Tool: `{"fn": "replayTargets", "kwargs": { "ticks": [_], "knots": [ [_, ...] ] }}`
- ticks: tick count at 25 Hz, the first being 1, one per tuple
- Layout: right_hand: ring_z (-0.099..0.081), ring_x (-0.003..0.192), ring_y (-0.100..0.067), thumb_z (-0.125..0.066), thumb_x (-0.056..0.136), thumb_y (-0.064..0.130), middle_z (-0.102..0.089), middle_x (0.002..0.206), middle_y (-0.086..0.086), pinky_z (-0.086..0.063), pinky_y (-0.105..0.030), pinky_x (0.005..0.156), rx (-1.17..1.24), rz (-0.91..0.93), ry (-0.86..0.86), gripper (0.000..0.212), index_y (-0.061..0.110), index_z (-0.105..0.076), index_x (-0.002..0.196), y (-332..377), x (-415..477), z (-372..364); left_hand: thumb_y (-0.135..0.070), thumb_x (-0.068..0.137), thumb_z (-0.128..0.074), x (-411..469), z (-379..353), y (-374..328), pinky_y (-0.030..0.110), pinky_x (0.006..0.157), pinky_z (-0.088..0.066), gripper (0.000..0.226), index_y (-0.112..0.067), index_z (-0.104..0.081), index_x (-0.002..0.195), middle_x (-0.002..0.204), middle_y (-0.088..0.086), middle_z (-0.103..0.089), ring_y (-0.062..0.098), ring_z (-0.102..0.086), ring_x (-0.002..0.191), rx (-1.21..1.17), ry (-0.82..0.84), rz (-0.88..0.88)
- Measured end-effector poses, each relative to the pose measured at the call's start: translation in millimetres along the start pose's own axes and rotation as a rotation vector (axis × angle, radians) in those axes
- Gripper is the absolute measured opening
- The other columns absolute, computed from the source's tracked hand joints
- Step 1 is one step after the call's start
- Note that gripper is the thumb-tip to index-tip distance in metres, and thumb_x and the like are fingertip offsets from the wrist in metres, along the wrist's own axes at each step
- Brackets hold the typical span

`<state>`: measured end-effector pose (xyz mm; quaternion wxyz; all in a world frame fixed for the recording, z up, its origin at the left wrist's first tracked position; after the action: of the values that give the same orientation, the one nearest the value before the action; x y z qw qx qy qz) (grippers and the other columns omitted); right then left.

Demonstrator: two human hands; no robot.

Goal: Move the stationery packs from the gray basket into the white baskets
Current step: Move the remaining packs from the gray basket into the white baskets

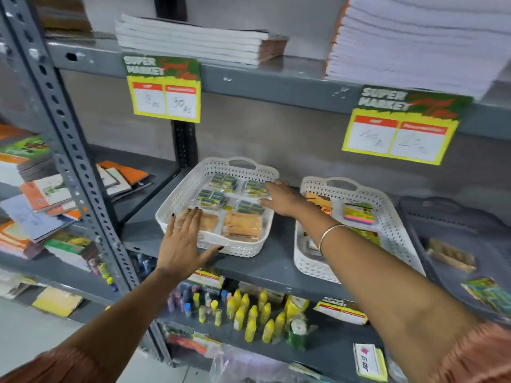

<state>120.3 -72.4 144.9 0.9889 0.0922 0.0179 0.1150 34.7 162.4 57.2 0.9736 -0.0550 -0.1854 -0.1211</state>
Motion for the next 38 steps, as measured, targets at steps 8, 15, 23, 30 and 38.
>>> {"fn": "replayTargets", "kwargs": {
  "ticks": [8, 15, 23, 30, 38],
  "knots": [
    [-0.047, 0.127, -0.034, -0.052, 0.093, 0.028, -0.050, 0.134, -0.018, -0.045, -0.042, 0.100, -0.077, -0.456, -0.187, 0.043, 0.007, -0.052, 0.131, -177, -96, 37, -0.073, 0.084, -0.018, 25, 0, -163, 0.041, 0.111, -0.008, 0.094, 0.002, -0.030, 0.138, 0.145, 0.018, -0.035, 0.027, -0.025, 0.135, -0.116, -0.032, -0.363],
    [-0.035, 0.139, -0.035, -0.060, 0.085, 0.042, -0.039, 0.149, -0.015, -0.024, -0.055, 0.113, 0.014, -1.230, -0.009, 0.071, 0.005, -0.039, 0.142, -321, -193, -2, -0.075, 0.083, -0.016, 24, -28, -205, 0.045, 0.106, -0.027, 0.094, 0.000, -0.028, 0.140, 0.145, 0.016, -0.034, 0.028, -0.032, 0.133, -0.137, 0.064, -0.383],
    [-0.048, 0.129, -0.038, -0.063, 0.072, 0.019, -0.049, 0.140, -0.021, -0.044, -0.044, 0.102, -0.075, -1.183, 0.266, 0.068, 0.003, -0.049, 0.136, -406, -208, -53, -0.074, 0.083, -0.013, 25, -25, -206, 0.043, 0.106, -0.024, 0.096, 0.002, -0.039, 0.135, 0.138, 0.018, -0.044, 0.030, -0.039, 0.129, -0.064, 0.097, -0.385],
    [-0.047, 0.129, -0.037, -0.068, 0.079, 0.021, -0.048, 0.139, -0.019, -0.044, -0.050, 0.104, -0.070, -1.174, 0.108, 0.067, 0.004, -0.043, 0.139, -334, -223, -13, -0.077, 0.082, -0.009, 25, -25, -207, 0.046, 0.106, -0.024, 0.099, 0.001, -0.036, 0.137, 0.140, 0.018, -0.042, 0.030, -0.036, 0.131, -0.084, 0.110, -0.374],
    [-0.048, 0.129, -0.032, -0.067, 0.080, 0.037, -0.046, 0.141, -0.014, -0.046, -0.041, 0.100, -0.106, -0.970, -0.133, 0.067, 0.008, -0.046, 0.136, -245, -157, 68, -0.073, 0.084, -0.010, 32, -4, -178, 0.043, 0.108, -0.013, 0.094, 0.000, -0.034, 0.138, 0.142, 0.017, -0.040, 0.028, -0.035, 0.132, 0.016, 0.059, -0.414]
  ]
}}
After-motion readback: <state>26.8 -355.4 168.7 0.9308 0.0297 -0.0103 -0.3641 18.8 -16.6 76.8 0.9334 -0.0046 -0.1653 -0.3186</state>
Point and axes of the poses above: each hand's wrist, its own x-axis towards the middle knuckle, its own z-axis out of the back of the hand, y = z × x, the point moved 1 cm from there along x, towards the middle knuckle
